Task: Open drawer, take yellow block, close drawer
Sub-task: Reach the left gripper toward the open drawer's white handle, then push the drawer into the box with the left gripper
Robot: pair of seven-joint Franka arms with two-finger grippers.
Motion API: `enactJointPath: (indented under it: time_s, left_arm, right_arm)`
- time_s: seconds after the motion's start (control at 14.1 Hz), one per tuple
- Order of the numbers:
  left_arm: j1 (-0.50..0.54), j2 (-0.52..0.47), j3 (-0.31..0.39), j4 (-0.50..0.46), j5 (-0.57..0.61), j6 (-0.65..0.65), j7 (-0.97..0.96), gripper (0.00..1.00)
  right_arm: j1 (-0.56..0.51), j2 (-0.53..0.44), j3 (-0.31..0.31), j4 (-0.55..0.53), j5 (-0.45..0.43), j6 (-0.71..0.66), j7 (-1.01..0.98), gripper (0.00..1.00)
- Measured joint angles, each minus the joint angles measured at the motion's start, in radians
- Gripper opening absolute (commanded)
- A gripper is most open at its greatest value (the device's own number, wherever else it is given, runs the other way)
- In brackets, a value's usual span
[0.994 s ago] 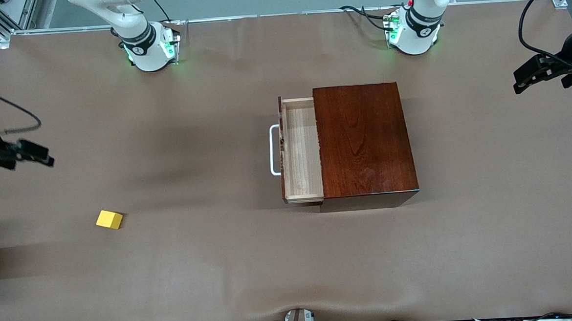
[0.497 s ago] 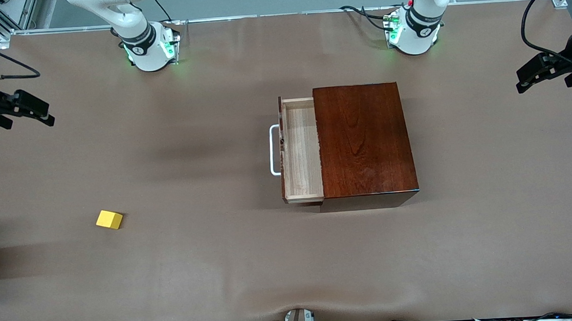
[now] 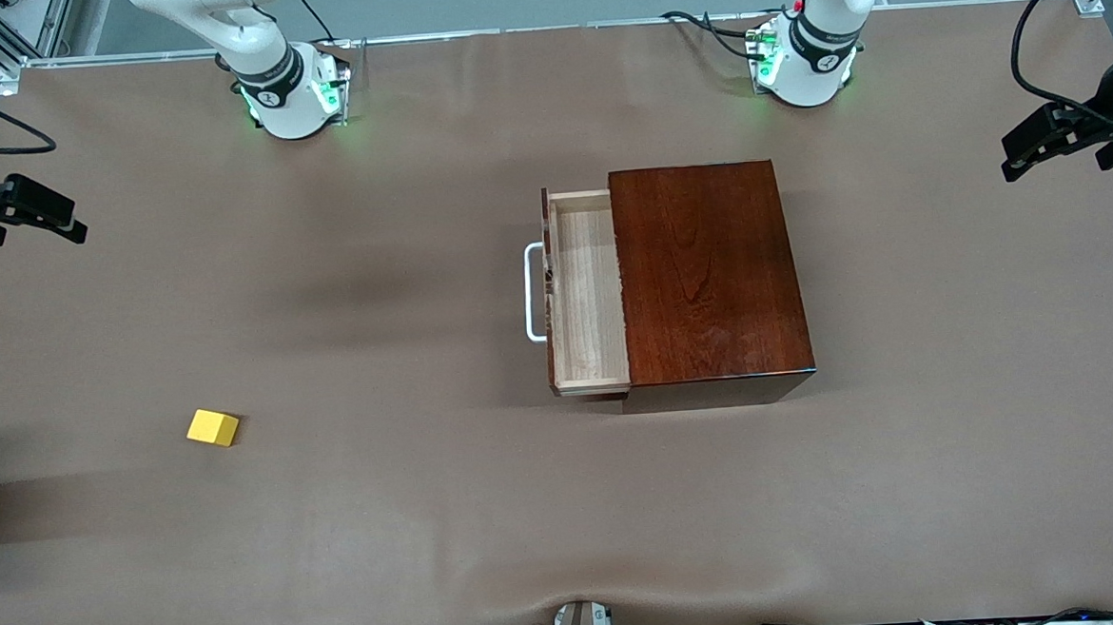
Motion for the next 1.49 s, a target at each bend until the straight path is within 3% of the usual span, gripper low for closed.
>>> enactJointPath:
  time_s: [0.36,0.64,1.14,1.49]
  left_arm:
    - [-0.058,0.02,-0.057,0.002,-0.046,-0.001,-0.052,1.0]
    - [-0.24,0.156,-0.133,0.103,-0.048,0.014,-0.395,1.0]
    - [-0.547,0.35,-0.131,0.232,-0.048,0.157,-0.843,1.0]
    - [-0.716,0.513,-0.117,0.301,-0.048,0.377,-1.186,1.0]
  right_arm:
    - [0.0,0.0,0.0,-0.001,0.0,-0.003,0.0,1.0]
    - [0.0,0.0,0.0,-0.001,0.0,-0.003,0.0,1.0]
    - [0.0,0.0,0.0,-0.002,0.0,-0.002,0.0,1.0]
    - [0.0,0.0,-0.001,-0.002,0.0,-0.002,0.0,1.0]
